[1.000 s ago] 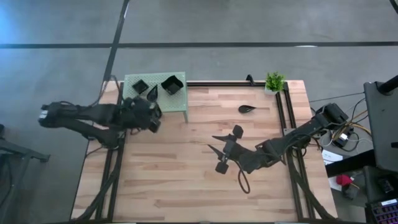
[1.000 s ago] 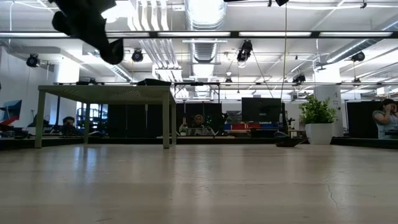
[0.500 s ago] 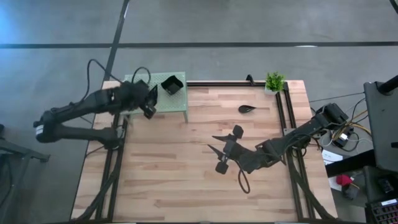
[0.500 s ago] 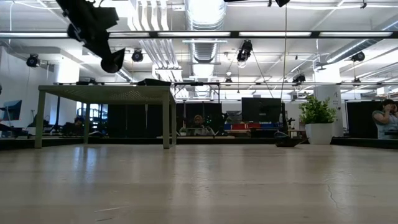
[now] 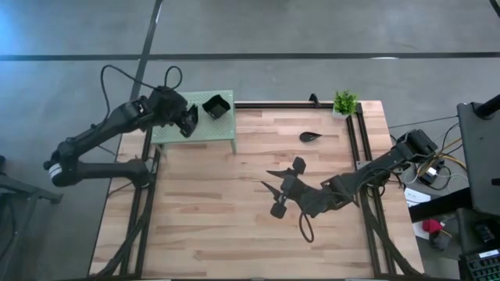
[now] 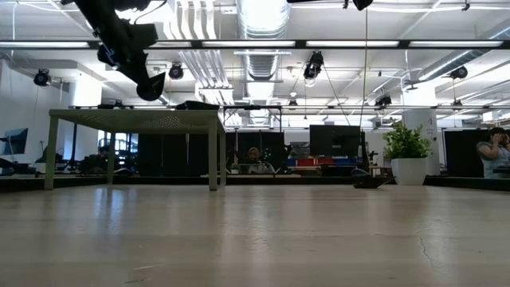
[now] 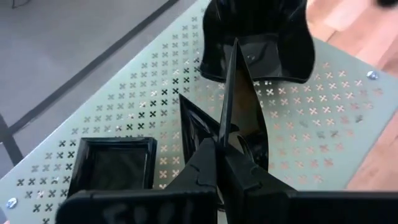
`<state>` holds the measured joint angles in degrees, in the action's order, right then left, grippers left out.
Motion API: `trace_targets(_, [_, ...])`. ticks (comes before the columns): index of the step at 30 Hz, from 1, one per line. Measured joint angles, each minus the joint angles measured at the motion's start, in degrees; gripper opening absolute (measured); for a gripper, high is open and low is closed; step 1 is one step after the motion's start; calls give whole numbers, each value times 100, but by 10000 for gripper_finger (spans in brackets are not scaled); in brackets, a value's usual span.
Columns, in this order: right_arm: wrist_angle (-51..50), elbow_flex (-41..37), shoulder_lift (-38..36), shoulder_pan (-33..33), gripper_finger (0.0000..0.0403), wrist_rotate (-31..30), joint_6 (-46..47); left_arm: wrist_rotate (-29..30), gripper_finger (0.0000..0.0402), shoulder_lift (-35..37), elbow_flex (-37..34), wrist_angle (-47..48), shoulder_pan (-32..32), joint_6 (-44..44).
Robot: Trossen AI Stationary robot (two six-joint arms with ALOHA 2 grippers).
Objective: Pick & Place Mini shaped plates
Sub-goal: Stack the black drop-shaped plate on top of the black drop-shaped plate on the shelf
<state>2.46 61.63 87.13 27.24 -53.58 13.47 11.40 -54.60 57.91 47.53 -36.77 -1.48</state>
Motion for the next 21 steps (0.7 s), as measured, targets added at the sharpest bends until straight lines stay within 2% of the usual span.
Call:
trace_targets(10, [0, 0, 0, 0, 171, -1, 5, 6, 0, -498, -5, 95, -40, 232])
trace_targets(21, [-3, 0, -1, 0, 169, 0, -15, 10, 2, -537, 20, 146, -237, 248])
